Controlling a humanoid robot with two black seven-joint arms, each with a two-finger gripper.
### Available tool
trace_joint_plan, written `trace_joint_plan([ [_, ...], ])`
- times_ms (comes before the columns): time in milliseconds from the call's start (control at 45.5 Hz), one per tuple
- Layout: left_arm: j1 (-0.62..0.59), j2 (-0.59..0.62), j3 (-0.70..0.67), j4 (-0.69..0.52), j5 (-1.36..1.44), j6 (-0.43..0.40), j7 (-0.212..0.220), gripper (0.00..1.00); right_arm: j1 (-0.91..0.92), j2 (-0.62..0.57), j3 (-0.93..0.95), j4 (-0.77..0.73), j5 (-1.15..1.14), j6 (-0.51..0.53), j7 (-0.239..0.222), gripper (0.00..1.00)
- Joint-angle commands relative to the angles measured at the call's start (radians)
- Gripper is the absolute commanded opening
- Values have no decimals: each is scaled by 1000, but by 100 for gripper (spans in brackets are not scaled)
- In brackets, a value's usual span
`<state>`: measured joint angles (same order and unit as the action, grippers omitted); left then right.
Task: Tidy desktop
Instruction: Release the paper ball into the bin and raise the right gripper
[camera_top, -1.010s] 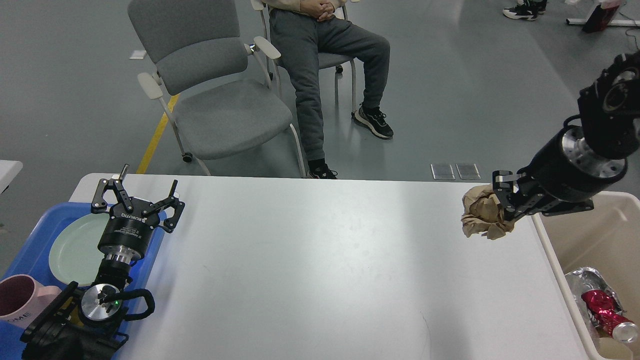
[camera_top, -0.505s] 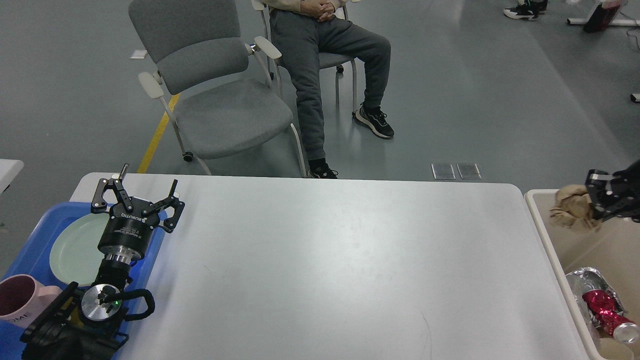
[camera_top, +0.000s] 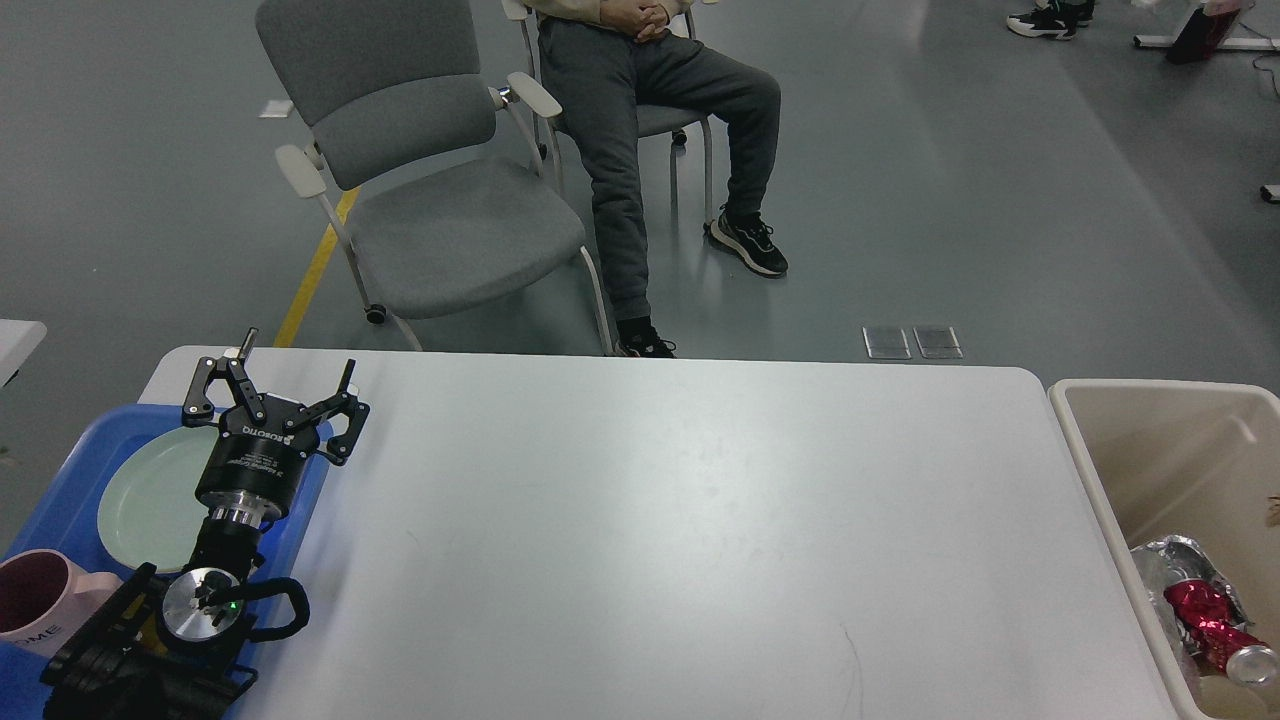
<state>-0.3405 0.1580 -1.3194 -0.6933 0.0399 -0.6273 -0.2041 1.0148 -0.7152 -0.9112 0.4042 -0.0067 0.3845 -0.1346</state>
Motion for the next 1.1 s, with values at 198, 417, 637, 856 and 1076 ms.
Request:
trace_joint_plan([
  [198,0,0,0,0,0,0,0,97,-407,241,124,-327,14,-272,-3,0],
  [417,0,0,0,0,0,0,0,97,-467,287,167,-349,14,-332,-8,0],
  [637,0,0,0,0,0,0,0,97,-482,303,160,-347,13,-371,-10,36],
  [856,0,0,0,0,0,0,0,97,-484,303,167,-334,13,-441,-3,100],
  [1076,0,0,0,0,0,0,0,97,-467,295,205,-334,16,-443,0,100],
])
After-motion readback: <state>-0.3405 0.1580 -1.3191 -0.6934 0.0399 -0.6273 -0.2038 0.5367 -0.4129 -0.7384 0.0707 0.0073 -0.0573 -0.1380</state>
